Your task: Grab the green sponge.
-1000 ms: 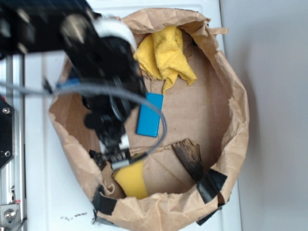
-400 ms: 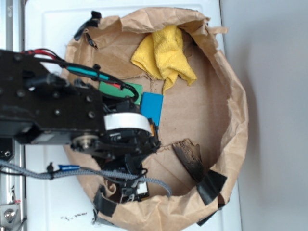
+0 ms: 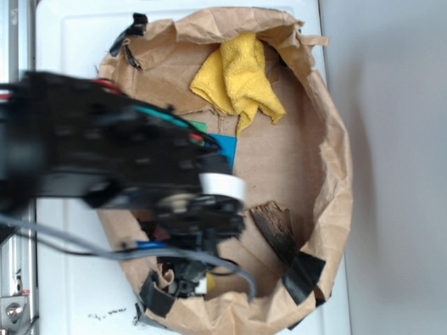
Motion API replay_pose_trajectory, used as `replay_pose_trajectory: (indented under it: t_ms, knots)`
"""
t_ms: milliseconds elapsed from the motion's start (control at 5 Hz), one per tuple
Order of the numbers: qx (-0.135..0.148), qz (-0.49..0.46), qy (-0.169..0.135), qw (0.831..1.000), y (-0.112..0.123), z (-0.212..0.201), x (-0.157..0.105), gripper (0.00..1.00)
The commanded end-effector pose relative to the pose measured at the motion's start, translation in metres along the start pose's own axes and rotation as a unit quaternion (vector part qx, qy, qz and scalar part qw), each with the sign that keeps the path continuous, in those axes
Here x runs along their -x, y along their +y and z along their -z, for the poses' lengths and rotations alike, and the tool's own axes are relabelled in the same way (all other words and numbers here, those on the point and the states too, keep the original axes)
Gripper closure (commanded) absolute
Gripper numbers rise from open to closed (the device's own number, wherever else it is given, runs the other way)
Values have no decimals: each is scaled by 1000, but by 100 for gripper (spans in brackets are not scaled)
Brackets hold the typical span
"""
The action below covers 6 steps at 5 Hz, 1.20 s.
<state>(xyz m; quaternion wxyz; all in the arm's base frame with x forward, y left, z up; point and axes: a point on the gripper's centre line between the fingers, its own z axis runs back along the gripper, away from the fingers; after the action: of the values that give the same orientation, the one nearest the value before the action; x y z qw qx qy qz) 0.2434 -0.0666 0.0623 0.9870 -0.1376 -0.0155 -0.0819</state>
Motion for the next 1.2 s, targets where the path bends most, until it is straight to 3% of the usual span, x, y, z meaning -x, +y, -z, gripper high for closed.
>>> replay_pose_trajectory:
  t_ms: [0, 200, 400, 600, 1000]
  knots:
    - [52, 104, 34, 993, 3, -23, -16, 0]
    - [30, 154, 20, 987, -5, -20, -3, 0]
    - [-16, 211, -9, 977, -9, -3, 5, 0]
    - [-46, 227, -19, 973, -9, 15, 10, 0]
    - [-61, 226, 21, 972, -7, 41, 20, 0]
